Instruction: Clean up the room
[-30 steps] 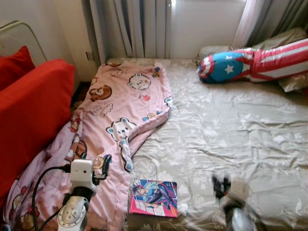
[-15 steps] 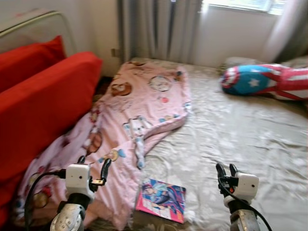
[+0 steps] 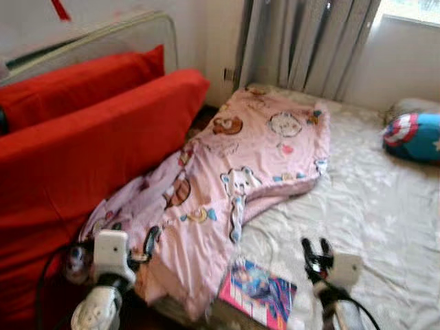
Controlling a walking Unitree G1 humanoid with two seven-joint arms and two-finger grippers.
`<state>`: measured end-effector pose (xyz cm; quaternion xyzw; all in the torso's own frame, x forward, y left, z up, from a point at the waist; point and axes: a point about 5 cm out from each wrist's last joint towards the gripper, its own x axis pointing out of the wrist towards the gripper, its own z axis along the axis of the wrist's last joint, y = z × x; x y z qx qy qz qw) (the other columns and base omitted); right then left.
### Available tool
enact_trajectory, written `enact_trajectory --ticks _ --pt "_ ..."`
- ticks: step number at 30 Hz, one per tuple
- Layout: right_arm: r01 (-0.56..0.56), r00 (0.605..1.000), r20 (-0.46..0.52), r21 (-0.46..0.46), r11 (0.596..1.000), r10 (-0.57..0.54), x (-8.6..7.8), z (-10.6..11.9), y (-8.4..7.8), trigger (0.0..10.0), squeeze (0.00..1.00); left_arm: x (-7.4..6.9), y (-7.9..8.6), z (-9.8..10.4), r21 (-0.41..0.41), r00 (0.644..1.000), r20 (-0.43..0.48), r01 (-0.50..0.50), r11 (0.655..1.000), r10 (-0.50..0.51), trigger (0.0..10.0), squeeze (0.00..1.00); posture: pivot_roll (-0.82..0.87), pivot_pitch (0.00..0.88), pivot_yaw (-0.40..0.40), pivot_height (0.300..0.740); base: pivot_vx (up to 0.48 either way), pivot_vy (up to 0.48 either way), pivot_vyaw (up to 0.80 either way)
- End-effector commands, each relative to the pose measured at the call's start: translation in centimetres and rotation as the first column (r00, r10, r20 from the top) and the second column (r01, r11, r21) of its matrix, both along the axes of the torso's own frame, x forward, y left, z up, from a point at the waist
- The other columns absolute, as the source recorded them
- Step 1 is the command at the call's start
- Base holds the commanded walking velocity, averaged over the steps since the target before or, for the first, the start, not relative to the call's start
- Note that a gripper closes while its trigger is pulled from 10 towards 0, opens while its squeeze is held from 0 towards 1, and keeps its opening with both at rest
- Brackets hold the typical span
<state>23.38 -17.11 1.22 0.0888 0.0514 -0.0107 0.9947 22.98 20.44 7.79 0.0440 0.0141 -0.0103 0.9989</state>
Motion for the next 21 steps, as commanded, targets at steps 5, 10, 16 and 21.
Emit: enact_trajectory --ticks 5,10,16,21 --pt "0.035 0.999 -0.028 0.014 0.999 -0.035 -0.28 -0.14 -0.56 10.0 0.00 0.18 -0.87 0.07 -0.006 1.000 -0.010 0.026 1.000 -0.026 10.0 0.00 0.09 0.000 -0.069 0.740 0.000 0.000 0.00" --pt "0.044 0.999 -0.026 0.013 0.999 -0.043 -0.37 -0.05 -0.83 10.0 0.00 0.16 -1.23 -0.06 -0.015 0.999 -0.014 0.031 0.999 -0.031 10.0 0.00 0.08 0.000 -0.075 0.740 0.000 0.000 0.00" --pt "0.021 0.999 -0.036 -0.002 1.000 -0.021 -0.48 -0.07 -0.63 10.0 0.00 0.00 -1.43 -0.25 -0.020 0.999 -0.020 0.031 0.999 -0.032 10.0 0.00 0.08 0.000 -0.082 0.740 0.000 0.000 0.00" --pt "0.012 0.998 -0.059 -0.011 1.000 -0.013 -0.40 -0.27 -0.44 10.0 0.00 -0.13 -1.45 -0.35 -0.022 0.999 -0.023 0.031 0.999 -0.031 10.0 0.00 0.08 0.000 -0.082 0.740 0.000 0.000 0.00"
